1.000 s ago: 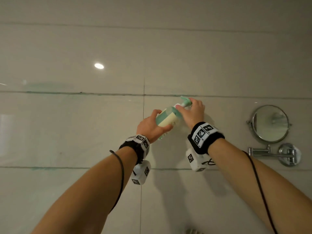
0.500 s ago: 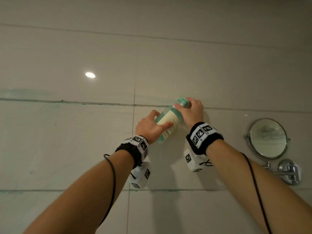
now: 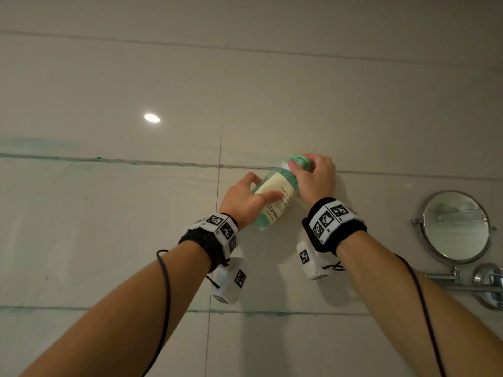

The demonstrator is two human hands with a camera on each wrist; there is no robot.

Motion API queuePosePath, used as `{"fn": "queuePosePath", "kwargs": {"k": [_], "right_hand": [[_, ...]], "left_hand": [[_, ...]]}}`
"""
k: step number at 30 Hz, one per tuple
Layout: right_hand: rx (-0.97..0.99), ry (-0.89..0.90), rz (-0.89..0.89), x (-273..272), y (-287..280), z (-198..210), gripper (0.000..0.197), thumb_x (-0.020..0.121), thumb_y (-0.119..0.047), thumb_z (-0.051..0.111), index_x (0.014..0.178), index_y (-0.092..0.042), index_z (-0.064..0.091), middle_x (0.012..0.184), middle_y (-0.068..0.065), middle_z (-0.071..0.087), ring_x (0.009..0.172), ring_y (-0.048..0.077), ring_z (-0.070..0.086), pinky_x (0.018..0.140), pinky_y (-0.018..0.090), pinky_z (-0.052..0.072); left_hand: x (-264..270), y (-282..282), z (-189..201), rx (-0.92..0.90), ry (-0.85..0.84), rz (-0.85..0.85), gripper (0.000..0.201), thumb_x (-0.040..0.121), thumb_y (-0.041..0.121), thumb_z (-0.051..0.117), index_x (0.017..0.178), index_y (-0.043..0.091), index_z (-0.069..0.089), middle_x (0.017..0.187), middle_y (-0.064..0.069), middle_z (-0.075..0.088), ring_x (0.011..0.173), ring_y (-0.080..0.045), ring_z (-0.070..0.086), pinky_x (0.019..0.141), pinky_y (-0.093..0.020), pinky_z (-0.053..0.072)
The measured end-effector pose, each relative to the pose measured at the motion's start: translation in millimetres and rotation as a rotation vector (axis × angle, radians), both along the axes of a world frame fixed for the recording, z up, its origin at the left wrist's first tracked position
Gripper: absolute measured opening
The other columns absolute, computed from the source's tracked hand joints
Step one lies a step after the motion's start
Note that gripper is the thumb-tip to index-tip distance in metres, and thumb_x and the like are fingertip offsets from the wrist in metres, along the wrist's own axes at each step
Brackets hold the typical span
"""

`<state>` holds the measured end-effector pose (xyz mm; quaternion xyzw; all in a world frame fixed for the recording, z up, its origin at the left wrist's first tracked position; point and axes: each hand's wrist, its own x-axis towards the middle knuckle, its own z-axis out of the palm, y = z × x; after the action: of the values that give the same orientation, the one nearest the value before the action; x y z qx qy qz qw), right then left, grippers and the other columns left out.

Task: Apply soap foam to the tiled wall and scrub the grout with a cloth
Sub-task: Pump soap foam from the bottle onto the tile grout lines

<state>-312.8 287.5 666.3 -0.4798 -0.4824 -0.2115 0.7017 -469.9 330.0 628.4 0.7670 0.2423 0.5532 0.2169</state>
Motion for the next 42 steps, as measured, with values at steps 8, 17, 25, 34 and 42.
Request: {"fn": "queuePosePath", "kwargs": {"k": [8,17,25,34,42], "right_hand": [[-0.155,-0.063,-0.026,-7.4,-13.8,5.8,0.05,0.091,-0.032,0.059,0.136,-0.012,0.052,0.13,0.009,0.047,0.126,0.024,0.039,0.108,0.04,0.034],[-0.129,0.072,0.082,-35.7,-12.6,11.3,0.051,0.082,-0.017,0.065,0.131,-0.013,0.054,0.124,0.004,0.049,0.122,0.026,0.046,0.107,0.047,0.039],[-0.121,0.096,0.137,-65.4,7.0,15.8,0.038,0.066,-0.027,0.062,0.104,-0.024,0.057,0.117,0.002,0.056,0.112,0.024,0.055,0.099,0.046,0.047],[-0.212,0.017,0.134,-97.1,10.1,13.3,0.042,0.085,-0.026,0.064,0.125,-0.018,0.055,0.127,0.004,0.052,0.118,0.024,0.052,0.104,0.045,0.044],[-0.316,0.091,0.182,-120.5,7.0,10.4,0.06,0.088,-0.032,0.067,0.142,-0.026,0.04,0.132,0.003,0.047,0.103,0.019,0.058,0.09,0.039,0.053]], "left_hand": [[0.1,-5.6,-4.3,-0.117,-0.058,-0.069,0.041,0.077,0.046,0.077,0.104,0.02,0.059,0.096,-0.005,0.073,0.079,-0.024,0.073,0.057,-0.032,0.057],[-2.7,-2.8,-12.0,-0.158,-0.135,-0.131,0.045,0.079,0.048,0.072,0.113,0.024,0.058,0.097,-0.003,0.073,0.08,-0.023,0.073,0.052,-0.024,0.047],[-26.2,13.5,-11.2,-0.218,-0.223,-0.172,0.049,0.067,0.047,0.073,0.106,0.021,0.059,0.096,-0.004,0.073,0.083,-0.026,0.072,0.074,-0.047,0.062],[-68.0,19.4,-8.3,-0.205,-0.204,-0.162,0.049,0.062,0.05,0.073,0.102,0.023,0.064,0.097,-0.005,0.074,0.083,-0.026,0.072,0.067,-0.038,0.06],[-104.9,24.5,-12.9,-0.278,-0.191,-0.192,0.029,0.078,0.042,0.075,0.101,0.024,0.072,0.083,-0.001,0.075,0.069,-0.019,0.07,0.048,-0.022,0.046]]}}
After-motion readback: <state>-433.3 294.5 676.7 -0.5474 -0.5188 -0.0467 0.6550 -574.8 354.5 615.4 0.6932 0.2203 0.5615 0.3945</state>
